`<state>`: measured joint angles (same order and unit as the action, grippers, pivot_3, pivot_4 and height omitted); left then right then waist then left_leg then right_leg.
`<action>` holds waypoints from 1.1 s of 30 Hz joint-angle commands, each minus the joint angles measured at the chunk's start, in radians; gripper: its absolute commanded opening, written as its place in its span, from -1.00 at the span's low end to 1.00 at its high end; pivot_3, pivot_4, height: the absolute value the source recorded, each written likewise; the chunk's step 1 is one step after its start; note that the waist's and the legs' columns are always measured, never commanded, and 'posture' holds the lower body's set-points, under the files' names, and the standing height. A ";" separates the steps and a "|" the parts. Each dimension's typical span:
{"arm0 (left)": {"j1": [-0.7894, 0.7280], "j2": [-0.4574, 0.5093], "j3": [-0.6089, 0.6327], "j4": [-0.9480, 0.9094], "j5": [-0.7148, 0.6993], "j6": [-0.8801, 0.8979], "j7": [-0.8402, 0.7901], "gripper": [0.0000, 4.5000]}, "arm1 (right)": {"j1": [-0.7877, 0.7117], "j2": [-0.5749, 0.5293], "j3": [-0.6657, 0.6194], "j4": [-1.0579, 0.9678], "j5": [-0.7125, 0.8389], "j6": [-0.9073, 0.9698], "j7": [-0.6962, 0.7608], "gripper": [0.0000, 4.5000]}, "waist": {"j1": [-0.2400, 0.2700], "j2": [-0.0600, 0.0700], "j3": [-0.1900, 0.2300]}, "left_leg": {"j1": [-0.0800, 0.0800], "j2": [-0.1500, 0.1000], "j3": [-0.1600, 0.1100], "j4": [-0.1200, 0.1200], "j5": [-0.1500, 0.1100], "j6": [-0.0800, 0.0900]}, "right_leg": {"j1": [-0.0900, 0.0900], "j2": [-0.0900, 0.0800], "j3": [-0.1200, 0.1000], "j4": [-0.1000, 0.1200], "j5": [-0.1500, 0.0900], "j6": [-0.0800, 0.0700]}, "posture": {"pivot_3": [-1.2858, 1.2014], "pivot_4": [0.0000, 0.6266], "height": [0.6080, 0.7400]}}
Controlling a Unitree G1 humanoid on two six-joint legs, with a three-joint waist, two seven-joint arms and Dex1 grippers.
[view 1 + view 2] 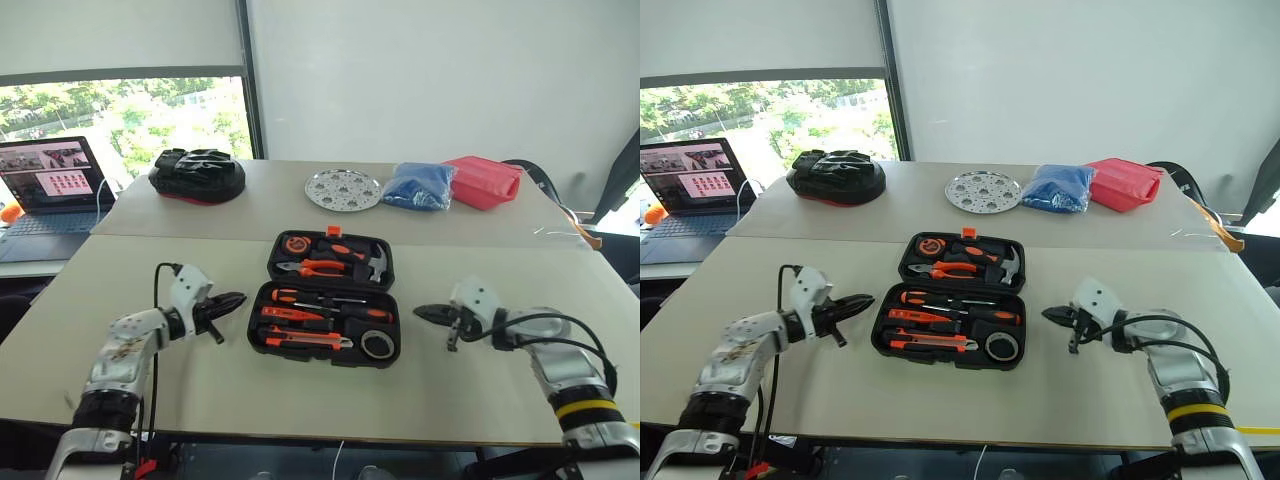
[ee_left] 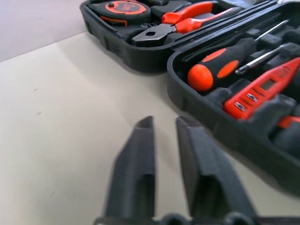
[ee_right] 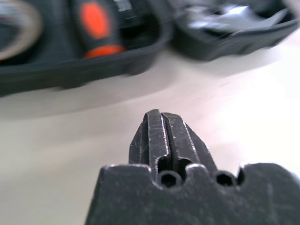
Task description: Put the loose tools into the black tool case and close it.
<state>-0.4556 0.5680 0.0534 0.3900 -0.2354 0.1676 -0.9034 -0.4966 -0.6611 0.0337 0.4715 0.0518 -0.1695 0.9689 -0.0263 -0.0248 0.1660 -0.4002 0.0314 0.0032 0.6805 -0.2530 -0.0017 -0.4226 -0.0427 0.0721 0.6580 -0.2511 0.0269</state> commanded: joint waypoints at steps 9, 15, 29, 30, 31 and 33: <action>0.020 -0.017 -0.090 -0.128 -0.016 0.033 -0.130 -0.96 | 0.019 0.095 0.048 -0.147 -0.005 0.008 -0.047 -1.00 | 0.003 0.000 0.000 | 0.000 0.000 0.000 0.000 0.000 0.000 | 0.000 -0.001 0.000 0.000 0.000 0.000 | 0.03 -0.52 1.00; 0.108 0.015 -0.106 -0.240 -0.021 0.054 -0.182 -0.96 | 0.111 0.080 0.056 -0.338 0.015 0.111 -0.030 -1.00 | 0.002 0.000 0.000 | -0.001 0.000 0.000 -0.001 0.000 0.000 | -0.001 0.000 0.000 0.000 0.000 0.000 | 0.03 -0.52 1.00; 0.341 0.100 0.003 -0.403 -0.028 0.086 -0.123 -0.96 | 0.343 -0.015 -0.016 -0.583 0.010 0.221 -0.059 -1.00 | 0.003 0.000 0.000 | 0.002 0.000 0.000 0.000 0.000 0.000 | 0.002 0.000 0.000 -0.001 0.000 0.000 | 0.03 -0.52 1.00; 0.343 0.107 0.014 -0.398 -0.036 0.095 -0.125 -0.96 | 0.347 -0.024 -0.036 -0.578 0.029 0.216 -0.052 -1.00 | 0.003 0.000 0.000 | 0.002 0.000 0.000 0.000 0.000 0.000 | 0.002 0.000 0.000 -0.001 0.000 0.000 | 0.03 -0.52 1.00; 0.337 0.120 0.037 -0.390 -0.060 0.128 -0.131 -0.96 | 0.346 -0.038 -0.064 -0.583 0.068 0.244 -0.033 -1.00 | 0.003 0.000 0.000 | 0.002 0.000 0.000 0.000 0.000 0.000 | 0.002 0.000 0.000 -0.001 0.000 0.000 | 0.03 -0.52 1.00; 0.327 0.157 0.061 -0.380 -0.094 0.191 -0.152 -0.86 | 0.340 -0.068 -0.095 -0.585 0.119 0.263 0.008 -0.87 | 0.002 0.000 0.000 | 0.002 0.000 0.000 0.000 0.000 0.000 | 0.001 0.000 0.000 0.000 0.000 0.000 | 0.03 -0.52 1.00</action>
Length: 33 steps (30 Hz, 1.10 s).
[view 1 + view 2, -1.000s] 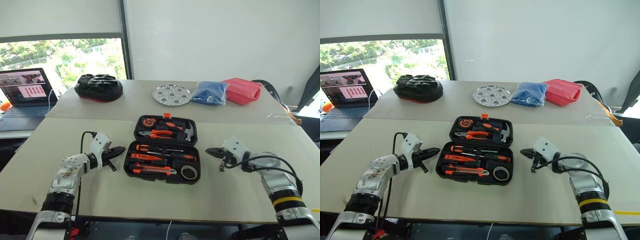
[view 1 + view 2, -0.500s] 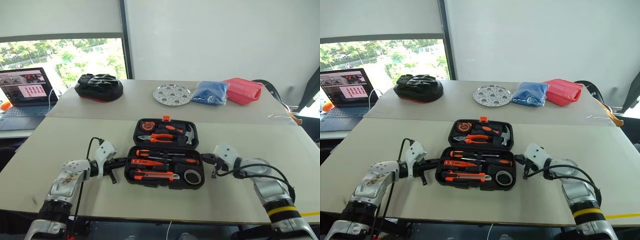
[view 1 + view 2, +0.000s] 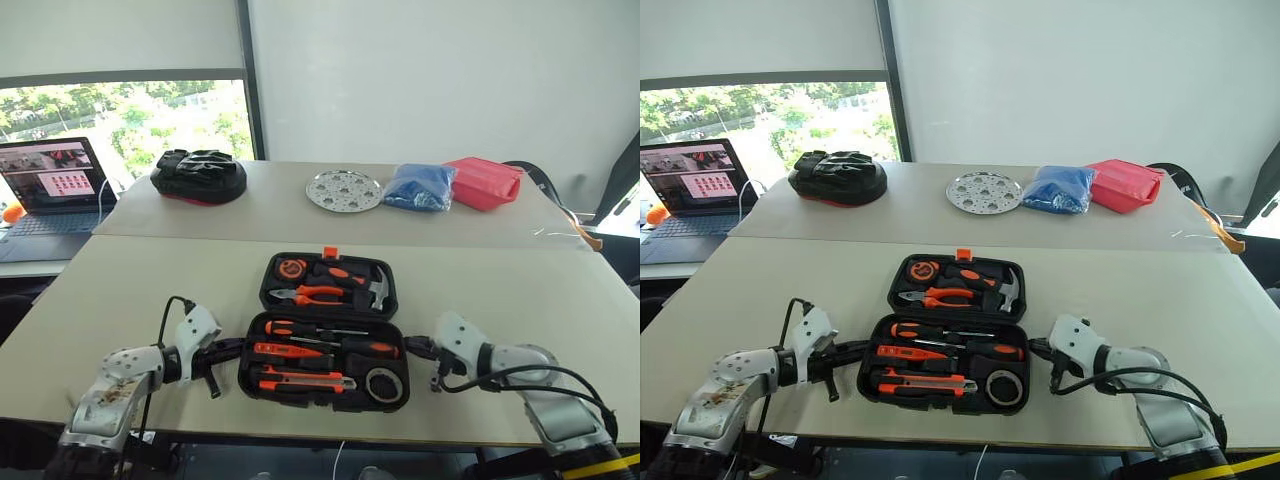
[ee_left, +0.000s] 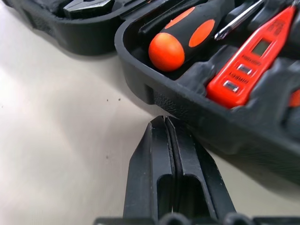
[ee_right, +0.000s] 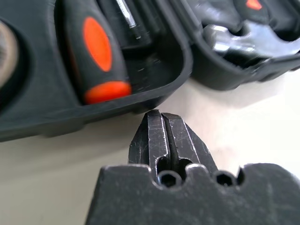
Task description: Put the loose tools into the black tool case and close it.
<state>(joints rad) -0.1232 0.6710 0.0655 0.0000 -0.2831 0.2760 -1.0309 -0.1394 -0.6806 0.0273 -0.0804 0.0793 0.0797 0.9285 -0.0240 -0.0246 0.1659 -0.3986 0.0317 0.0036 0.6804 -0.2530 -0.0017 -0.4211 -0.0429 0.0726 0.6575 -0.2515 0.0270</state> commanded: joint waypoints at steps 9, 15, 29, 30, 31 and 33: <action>-0.279 0.187 0.010 0.045 -0.149 0.592 -0.008 0.47 | -0.214 -0.133 -0.138 -0.177 0.441 0.778 -0.023 0.40 | -0.010 -0.001 0.001 | 0.001 0.000 -0.002 0.001 0.001 0.001 | 0.001 0.001 -0.001 0.003 0.000 -0.001 | 0.03 -0.52 1.00; -0.613 0.082 -0.018 0.193 -0.177 0.943 0.124 0.47 | -0.530 -0.083 -0.065 -0.041 0.471 1.268 -0.170 0.40 | -0.011 -0.002 0.001 | -0.001 0.000 -0.004 0.003 0.001 0.001 | -0.001 0.002 -0.002 0.004 0.000 0.000 | 0.03 -0.52 1.00; -0.811 -0.108 -0.098 0.403 -0.080 0.922 0.301 0.47 | -0.789 0.082 -0.005 0.243 0.366 1.459 -0.371 0.40 | -0.016 -0.002 0.001 | -0.009 -0.002 -0.004 0.001 0.001 0.001 | -0.007 0.000 -0.002 0.005 0.000 0.000 | 0.03 -0.52 1.00; -0.809 -0.107 -0.097 0.399 -0.081 0.927 0.301 0.47 | -0.794 0.087 -0.006 0.244 0.369 1.466 -0.372 0.40 | -0.016 -0.002 0.001 | -0.009 -0.002 -0.004 0.001 0.001 0.001 | -0.007 0.000 -0.002 0.005 0.000 -0.001 | 0.03 -0.52 1.00; -0.807 -0.104 -0.097 0.392 -0.084 0.935 0.299 0.47 | -0.798 0.091 -0.004 0.243 0.372 1.473 -0.374 0.40 | -0.016 -0.002 0.001 | -0.009 -0.002 -0.004 0.001 0.001 0.001 | -0.007 0.000 -0.002 0.005 0.000 -0.001 | 0.03 -0.52 1.00; -0.801 -0.096 -0.094 0.379 -0.088 0.950 0.294 0.47 | -0.805 0.095 0.008 0.240 0.374 1.484 -0.375 0.40 | -0.016 -0.002 0.001 | -0.009 -0.002 -0.004 0.001 0.001 0.001 | -0.007 0.000 -0.002 0.006 0.000 0.000 | 0.03 -0.52 1.00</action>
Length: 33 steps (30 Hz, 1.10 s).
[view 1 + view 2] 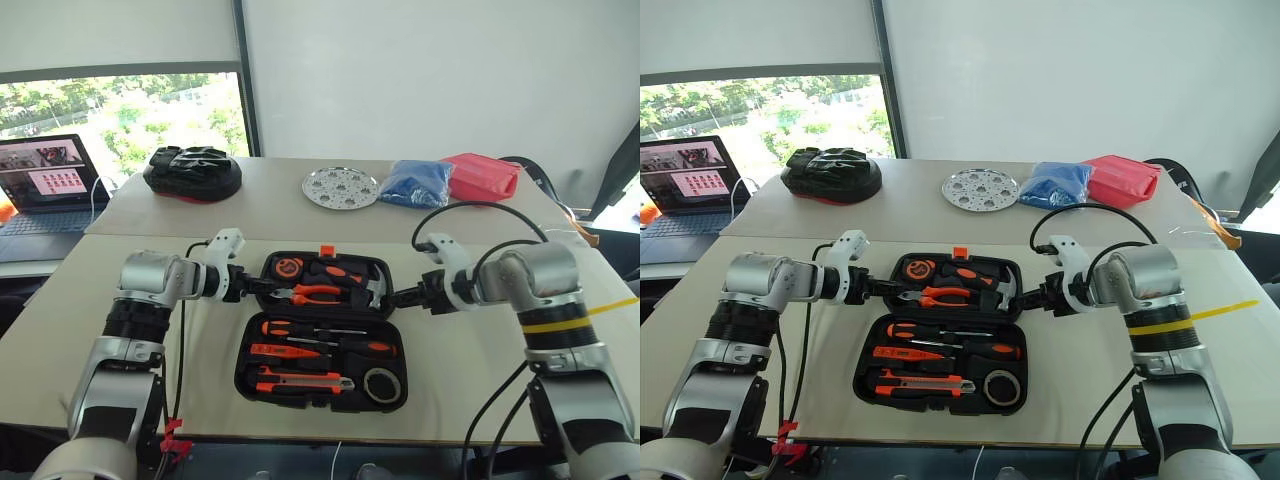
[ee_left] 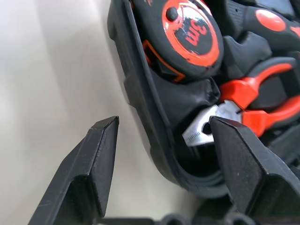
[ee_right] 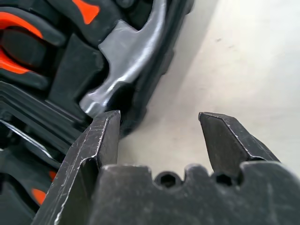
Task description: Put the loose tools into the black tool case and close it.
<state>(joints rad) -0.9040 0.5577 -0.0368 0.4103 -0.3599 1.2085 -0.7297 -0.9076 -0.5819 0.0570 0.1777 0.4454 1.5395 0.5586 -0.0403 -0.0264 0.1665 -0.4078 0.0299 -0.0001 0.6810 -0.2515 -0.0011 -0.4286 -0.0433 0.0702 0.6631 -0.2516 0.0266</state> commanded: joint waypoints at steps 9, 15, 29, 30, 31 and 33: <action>-0.005 0.047 0.029 -0.074 -0.021 0.063 -0.010 0.47 | -0.042 0.019 0.035 0.030 -0.037 0.012 -0.051 0.40 | -0.002 0.000 0.000 | 0.000 0.000 0.000 0.000 0.000 0.000 | 0.000 0.000 0.000 0.000 0.000 0.000 | 0.03 -0.52 1.00; 0.022 0.032 0.020 -0.090 -0.012 0.067 0.014 0.27 | -0.048 0.023 0.066 0.066 -0.054 -0.014 -0.052 -0.07 | -0.001 0.000 0.000 | 0.001 0.000 0.000 0.000 0.000 0.000 | 0.000 0.000 0.000 0.000 0.000 0.000 | 0.03 -0.52 1.00; 0.043 0.001 0.019 -0.066 -0.027 0.080 0.028 -0.96 | -0.046 0.064 0.020 0.096 -0.056 -0.070 -0.064 -1.00 | 0.001 0.000 -0.001 | 0.007 -0.001 0.000 0.000 0.001 -0.001 | 0.006 -0.001 0.000 -0.001 0.000 0.001 | 0.03 -0.52 1.00; 0.050 -0.001 0.031 -0.074 -0.031 0.055 0.025 -0.96 | -0.035 0.066 0.002 0.072 -0.040 -0.088 -0.049 -1.00 | 0.000 0.000 -0.001 | 0.007 -0.001 0.000 0.000 0.001 -0.002 | 0.006 -0.001 0.000 -0.001 0.000 0.001 | 0.03 -0.52 1.00; 0.062 -0.009 0.066 -0.089 -0.046 0.027 0.023 -0.96 | -0.012 0.059 -0.009 0.027 -0.020 -0.128 -0.019 -1.00 | 0.000 0.000 -0.001 | 0.007 -0.001 0.000 0.000 0.001 -0.002 | 0.006 -0.001 0.000 -0.001 0.000 0.001 | 0.03 -0.52 1.00; 0.097 -0.013 0.118 -0.133 -0.072 -0.035 0.007 -0.96 | 0.048 0.037 -0.037 -0.070 0.019 -0.226 0.056 -1.00 | 0.001 0.000 -0.001 | 0.007 -0.001 0.000 0.000 0.001 -0.002 | 0.006 -0.001 0.000 -0.001 0.000 0.001 | 0.03 -0.52 1.00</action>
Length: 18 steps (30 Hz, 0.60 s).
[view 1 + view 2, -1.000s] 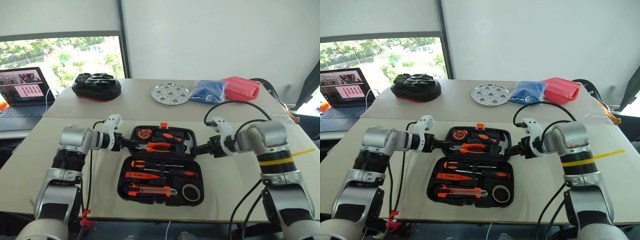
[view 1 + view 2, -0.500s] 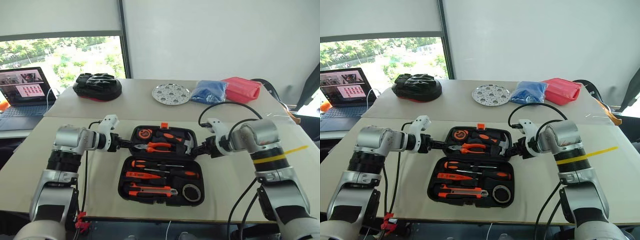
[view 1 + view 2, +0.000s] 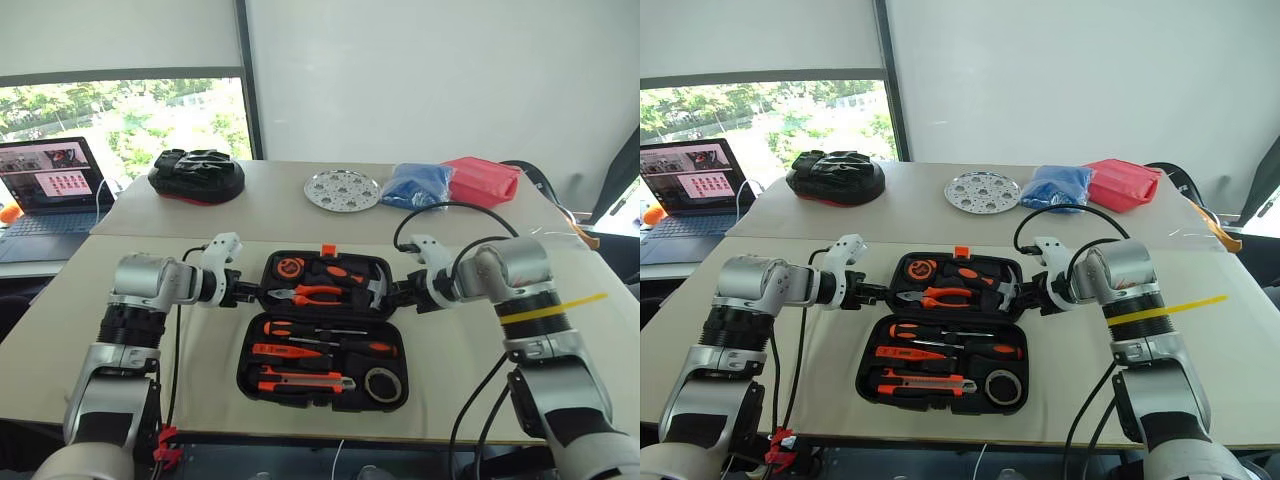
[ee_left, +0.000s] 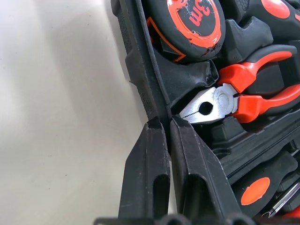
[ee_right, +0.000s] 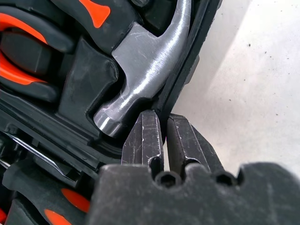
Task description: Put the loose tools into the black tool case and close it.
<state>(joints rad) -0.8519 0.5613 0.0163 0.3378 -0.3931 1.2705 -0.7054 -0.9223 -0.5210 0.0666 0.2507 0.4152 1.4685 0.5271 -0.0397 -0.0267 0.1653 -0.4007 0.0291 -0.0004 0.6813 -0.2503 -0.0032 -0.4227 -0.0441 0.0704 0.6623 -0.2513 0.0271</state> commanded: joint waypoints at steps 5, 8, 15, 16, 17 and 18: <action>0.235 -0.012 0.146 -0.240 -0.092 -0.376 -0.154 -0.96 | 0.260 -0.081 -0.095 -0.362 0.061 -0.420 0.205 -1.00 | 0.000 0.000 0.000 | -0.004 0.000 0.000 0.000 0.000 -0.001 | -0.004 0.000 0.000 0.000 0.000 0.000 | 0.03 -0.52 1.00; 0.364 -0.059 0.212 -0.313 -0.098 -0.685 -0.231 -0.96 | 0.401 -0.069 -0.156 -0.442 0.058 -0.644 0.257 -1.00 | 0.001 0.000 0.000 | -0.007 0.001 0.000 -0.003 0.000 -0.001 | -0.006 0.000 0.000 0.000 0.000 0.000 | 0.03 -0.52 1.00; 0.535 -0.094 0.227 -0.316 -0.011 -1.217 -0.325 -0.96 | 0.650 -0.040 -0.185 -0.408 -0.073 -1.287 0.363 -1.00 | 0.012 0.000 0.000 | -0.015 0.000 0.002 -0.002 0.000 -0.002 | -0.014 -0.002 0.001 -0.005 0.002 0.001 | 0.03 -0.52 1.00; 0.554 -0.094 0.222 -0.305 0.014 -1.287 -0.320 -0.96 | 0.678 -0.034 -0.189 -0.386 -0.094 -1.384 0.373 -1.00 | 0.013 -0.001 0.000 | -0.015 0.001 0.002 -0.002 0.000 -0.002 | -0.014 -0.002 0.001 -0.005 0.002 0.001 | 0.03 -0.52 1.00; 0.569 -0.093 0.217 -0.296 0.024 -1.327 -0.323 -0.96 | 0.695 -0.032 -0.189 -0.363 -0.116 -1.467 0.377 -1.00 | 0.013 -0.001 0.000 | -0.015 0.001 0.002 -0.002 0.000 -0.002 | -0.014 -0.002 0.001 -0.005 0.002 0.001 | 0.03 -0.52 1.00; 0.591 -0.089 0.209 -0.289 0.042 -1.386 -0.331 -0.96 | 0.714 -0.030 -0.188 -0.339 -0.124 -1.575 0.410 -1.00 | 0.014 -0.001 0.000 | -0.015 0.000 0.002 -0.001 0.000 -0.002 | -0.014 -0.002 0.001 -0.005 0.002 0.001 | 0.03 -0.52 1.00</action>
<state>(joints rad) -0.2639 0.4636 0.2195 0.0840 -0.3689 0.0249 -1.0122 -0.2121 -0.5460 -0.0924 -0.0839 0.3066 0.1188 0.8724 -0.0252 -0.0272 0.1658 -0.4151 0.0296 0.0027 0.6799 -0.2498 -0.0049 -0.4361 -0.0459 0.0719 0.6575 -0.2495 0.0283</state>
